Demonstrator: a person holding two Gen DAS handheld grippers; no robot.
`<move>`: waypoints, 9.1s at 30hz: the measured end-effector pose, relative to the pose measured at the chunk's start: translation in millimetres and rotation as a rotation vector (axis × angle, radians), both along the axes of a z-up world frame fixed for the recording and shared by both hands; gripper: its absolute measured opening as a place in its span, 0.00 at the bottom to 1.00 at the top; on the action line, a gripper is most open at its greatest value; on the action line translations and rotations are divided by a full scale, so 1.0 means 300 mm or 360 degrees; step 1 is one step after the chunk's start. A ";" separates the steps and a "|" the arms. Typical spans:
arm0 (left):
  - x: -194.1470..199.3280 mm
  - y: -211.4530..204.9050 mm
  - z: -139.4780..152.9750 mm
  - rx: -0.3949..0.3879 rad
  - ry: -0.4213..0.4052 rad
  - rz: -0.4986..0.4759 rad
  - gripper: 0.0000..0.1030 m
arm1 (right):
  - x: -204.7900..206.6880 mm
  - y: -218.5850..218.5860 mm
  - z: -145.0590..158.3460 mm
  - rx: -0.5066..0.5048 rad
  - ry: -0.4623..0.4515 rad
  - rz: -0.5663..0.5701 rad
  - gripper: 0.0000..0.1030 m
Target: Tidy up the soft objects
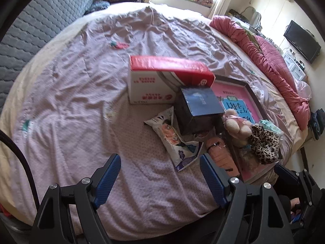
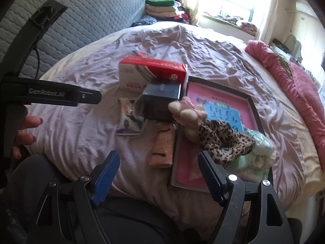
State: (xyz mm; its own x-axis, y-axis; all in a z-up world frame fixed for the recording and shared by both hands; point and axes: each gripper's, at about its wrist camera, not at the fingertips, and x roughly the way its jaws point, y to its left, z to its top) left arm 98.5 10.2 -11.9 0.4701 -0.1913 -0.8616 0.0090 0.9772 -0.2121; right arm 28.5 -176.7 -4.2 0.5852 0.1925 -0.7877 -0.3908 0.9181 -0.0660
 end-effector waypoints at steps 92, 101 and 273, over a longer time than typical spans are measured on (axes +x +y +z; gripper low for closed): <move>0.274 -0.062 -0.309 0.0126 0.0114 -0.0085 0.44 | 0.371 0.167 -0.324 -0.0334 -0.0096 0.0310 0.16; 0.240 -0.022 -0.281 0.0009 0.0071 -0.0098 0.31 | 0.338 0.075 -0.208 0.0003 -0.0075 0.0208 0.15; -0.411 -0.365 0.205 0.0266 -0.0245 -0.0055 0.83 | -0.251 -0.367 0.219 0.0305 -0.0194 -0.0411 0.79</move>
